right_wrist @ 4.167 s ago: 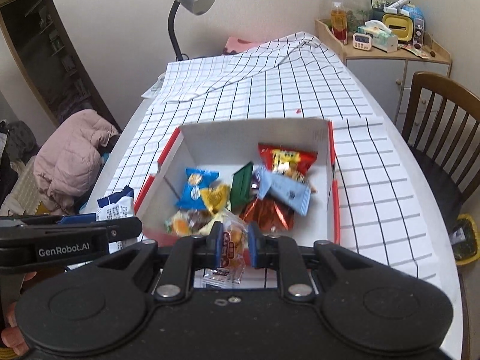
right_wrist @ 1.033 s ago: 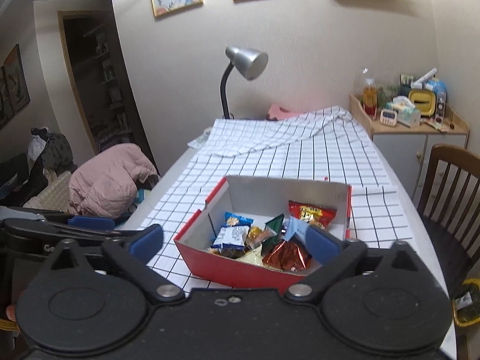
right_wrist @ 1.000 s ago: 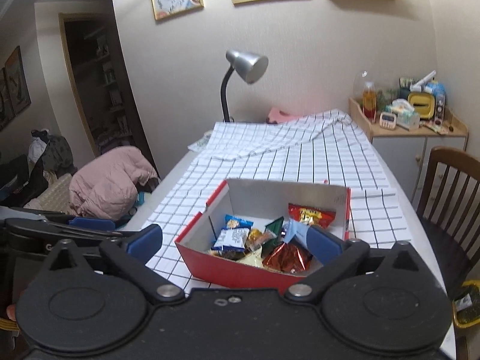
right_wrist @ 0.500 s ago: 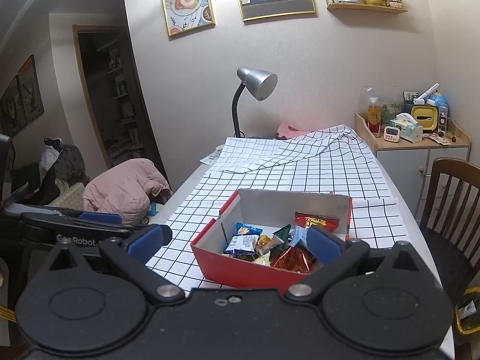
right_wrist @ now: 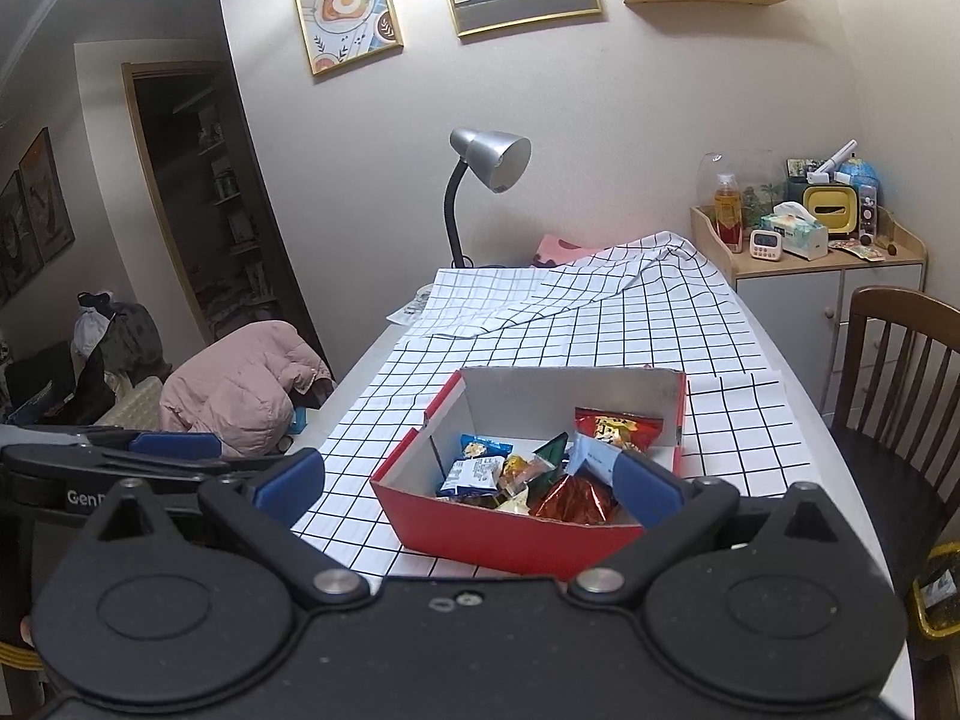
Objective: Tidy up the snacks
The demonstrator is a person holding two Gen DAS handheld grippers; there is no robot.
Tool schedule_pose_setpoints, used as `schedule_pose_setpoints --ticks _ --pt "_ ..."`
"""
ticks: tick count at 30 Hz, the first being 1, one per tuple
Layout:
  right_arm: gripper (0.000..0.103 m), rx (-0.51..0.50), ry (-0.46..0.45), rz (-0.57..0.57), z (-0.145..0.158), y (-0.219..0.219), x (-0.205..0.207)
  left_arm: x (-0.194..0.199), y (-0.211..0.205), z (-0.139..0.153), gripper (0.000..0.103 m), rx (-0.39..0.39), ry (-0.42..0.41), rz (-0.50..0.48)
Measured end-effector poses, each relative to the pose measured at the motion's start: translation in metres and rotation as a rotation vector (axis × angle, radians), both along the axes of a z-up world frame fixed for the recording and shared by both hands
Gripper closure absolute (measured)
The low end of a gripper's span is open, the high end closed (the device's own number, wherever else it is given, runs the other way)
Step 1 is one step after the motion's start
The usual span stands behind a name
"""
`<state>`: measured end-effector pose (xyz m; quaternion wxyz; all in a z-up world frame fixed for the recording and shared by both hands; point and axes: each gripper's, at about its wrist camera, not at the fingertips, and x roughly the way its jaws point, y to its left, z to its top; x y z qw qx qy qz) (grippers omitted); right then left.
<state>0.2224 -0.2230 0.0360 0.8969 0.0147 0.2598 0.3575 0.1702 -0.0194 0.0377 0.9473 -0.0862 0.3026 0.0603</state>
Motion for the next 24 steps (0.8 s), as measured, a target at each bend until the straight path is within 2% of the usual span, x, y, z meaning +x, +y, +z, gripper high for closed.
schedule_pose_setpoints --ticks 24 --pt "0.000 0.001 -0.002 -0.021 0.001 -0.004 0.019 0.011 -0.003 0.004 0.001 -0.005 -0.006 0.034"
